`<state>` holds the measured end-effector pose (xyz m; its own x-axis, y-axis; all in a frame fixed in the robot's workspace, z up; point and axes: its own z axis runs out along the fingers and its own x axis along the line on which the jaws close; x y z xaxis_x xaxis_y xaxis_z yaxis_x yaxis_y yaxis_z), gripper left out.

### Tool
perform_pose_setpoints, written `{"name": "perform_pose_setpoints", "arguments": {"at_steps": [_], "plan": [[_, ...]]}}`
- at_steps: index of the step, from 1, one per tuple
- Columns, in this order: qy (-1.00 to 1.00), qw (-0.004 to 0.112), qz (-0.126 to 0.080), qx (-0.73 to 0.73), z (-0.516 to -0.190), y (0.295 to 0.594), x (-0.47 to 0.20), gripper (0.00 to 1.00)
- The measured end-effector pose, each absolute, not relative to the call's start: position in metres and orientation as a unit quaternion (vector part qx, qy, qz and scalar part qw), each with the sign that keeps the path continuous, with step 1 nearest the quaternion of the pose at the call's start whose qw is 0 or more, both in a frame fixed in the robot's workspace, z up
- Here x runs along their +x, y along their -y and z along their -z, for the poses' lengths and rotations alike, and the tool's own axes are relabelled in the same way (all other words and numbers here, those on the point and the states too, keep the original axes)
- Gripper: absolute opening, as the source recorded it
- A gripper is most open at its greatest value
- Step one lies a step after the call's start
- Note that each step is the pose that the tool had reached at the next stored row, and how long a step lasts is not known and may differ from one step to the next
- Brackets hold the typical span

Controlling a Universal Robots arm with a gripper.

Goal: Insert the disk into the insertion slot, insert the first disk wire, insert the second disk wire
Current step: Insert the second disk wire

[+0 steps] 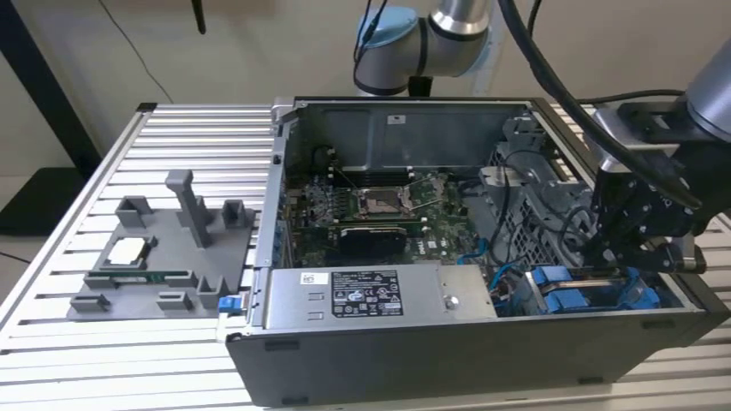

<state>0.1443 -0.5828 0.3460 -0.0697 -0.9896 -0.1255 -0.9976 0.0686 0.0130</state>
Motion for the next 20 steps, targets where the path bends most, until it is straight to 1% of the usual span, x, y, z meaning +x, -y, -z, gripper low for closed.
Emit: {"name": "perform_pose_setpoints", "arguments": {"at_steps": [20], "plan": [[-0.730, 0.041, -0.045, -0.681, -0.3383, 0.5828, 0.1440, 0.16]]}}
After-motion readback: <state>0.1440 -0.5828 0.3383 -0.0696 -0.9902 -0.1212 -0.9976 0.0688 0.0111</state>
